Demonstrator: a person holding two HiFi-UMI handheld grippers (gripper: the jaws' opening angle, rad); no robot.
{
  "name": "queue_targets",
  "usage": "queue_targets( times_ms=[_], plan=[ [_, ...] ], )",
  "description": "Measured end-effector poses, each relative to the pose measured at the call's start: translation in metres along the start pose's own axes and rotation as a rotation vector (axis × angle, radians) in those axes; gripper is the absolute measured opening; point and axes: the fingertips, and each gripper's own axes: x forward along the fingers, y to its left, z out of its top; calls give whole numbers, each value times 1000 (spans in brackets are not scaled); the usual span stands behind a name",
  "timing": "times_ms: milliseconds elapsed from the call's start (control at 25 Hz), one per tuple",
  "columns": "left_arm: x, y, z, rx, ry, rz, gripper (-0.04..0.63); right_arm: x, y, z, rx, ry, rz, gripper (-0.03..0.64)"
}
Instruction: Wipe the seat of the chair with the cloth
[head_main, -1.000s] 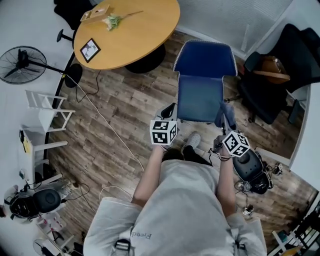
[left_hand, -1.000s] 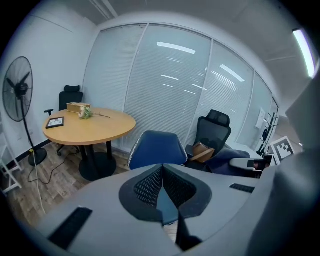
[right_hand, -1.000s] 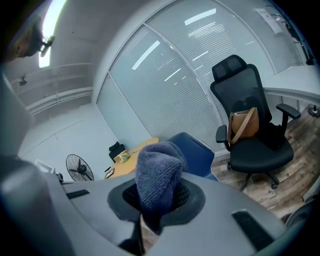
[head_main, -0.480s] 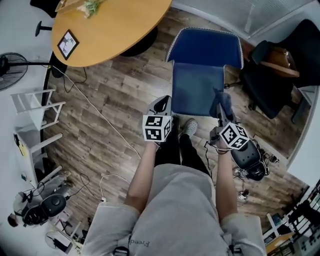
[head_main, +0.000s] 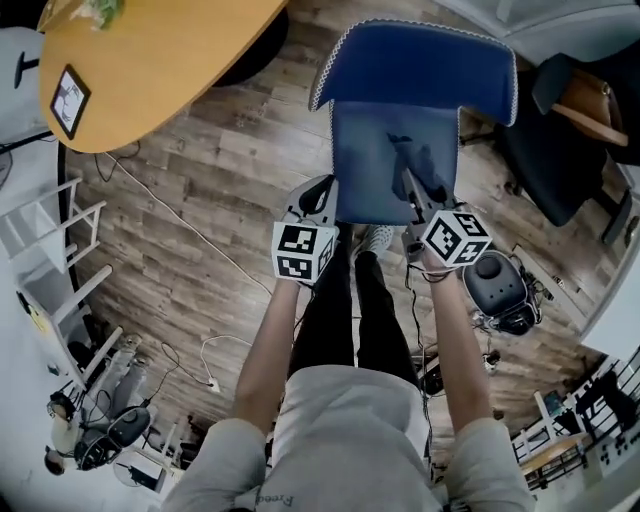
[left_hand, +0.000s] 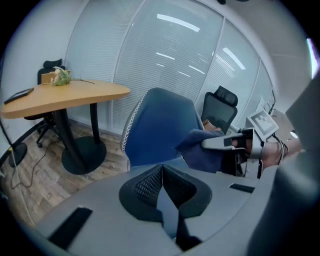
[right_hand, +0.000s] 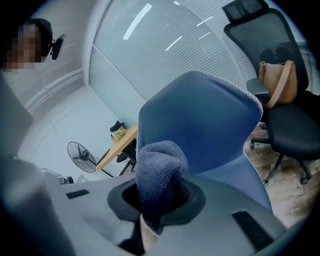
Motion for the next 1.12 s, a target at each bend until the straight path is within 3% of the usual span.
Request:
queue_targets(
  times_ms=[240,640,760,920,1120],
  plan=[
    [44,38,-35,-29,53,13,26,64,-3,-26,14,63,75,49],
    [91,63,-69,-94,65,-19,26,173,0,-78,194,87,166,49],
    [92,71,-77,-116,76,-40,26,201,5,-89,190,109,192,49],
    [86,73,-89,-127,101,-66,26,231,-16,-104,152,148,115,49],
    [87,73,-107,-114,147,-99,26,249,-70,-138,-67,280,-104,49]
  ],
)
